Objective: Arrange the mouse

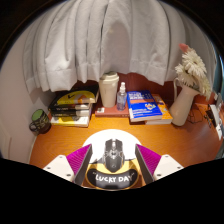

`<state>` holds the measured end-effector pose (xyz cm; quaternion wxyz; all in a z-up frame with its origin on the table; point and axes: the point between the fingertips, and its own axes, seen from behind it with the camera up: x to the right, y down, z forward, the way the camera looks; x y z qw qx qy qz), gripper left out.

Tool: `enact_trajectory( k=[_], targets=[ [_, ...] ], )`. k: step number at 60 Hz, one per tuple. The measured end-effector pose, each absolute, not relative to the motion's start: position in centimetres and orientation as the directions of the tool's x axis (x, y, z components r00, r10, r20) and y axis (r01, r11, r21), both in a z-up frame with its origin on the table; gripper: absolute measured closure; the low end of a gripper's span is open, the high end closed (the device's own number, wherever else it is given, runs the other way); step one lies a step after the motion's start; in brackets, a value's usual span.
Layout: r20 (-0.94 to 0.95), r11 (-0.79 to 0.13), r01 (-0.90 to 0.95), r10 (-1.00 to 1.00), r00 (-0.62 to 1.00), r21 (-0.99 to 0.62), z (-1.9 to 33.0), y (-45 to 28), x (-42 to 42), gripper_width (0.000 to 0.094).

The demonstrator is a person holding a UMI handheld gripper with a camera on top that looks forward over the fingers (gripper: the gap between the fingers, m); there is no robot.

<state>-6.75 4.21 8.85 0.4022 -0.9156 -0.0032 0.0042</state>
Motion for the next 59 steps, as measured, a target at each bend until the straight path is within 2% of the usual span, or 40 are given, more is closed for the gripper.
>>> enact_trajectory(
  k=[10,19,36,59],
  targets=[
    [-0.001,-0.596,0.011,0.018,1.0,-0.803,16.9,-2.7,-7.5,0.0071],
    [-0.026,-0.55,-0.026,-0.008,1.0,-0.835,21.0,-9.9,-7.5,0.0075],
    [0.002,-0.545,-0.008,-0.018,1.0,-0.838,22.6,-20.1,-6.4,0.0079],
    [0.014,-0.525,0.003,-0.017,1.0,-0.851,24.1,-23.8,-5.1,0.0073]
  ],
)
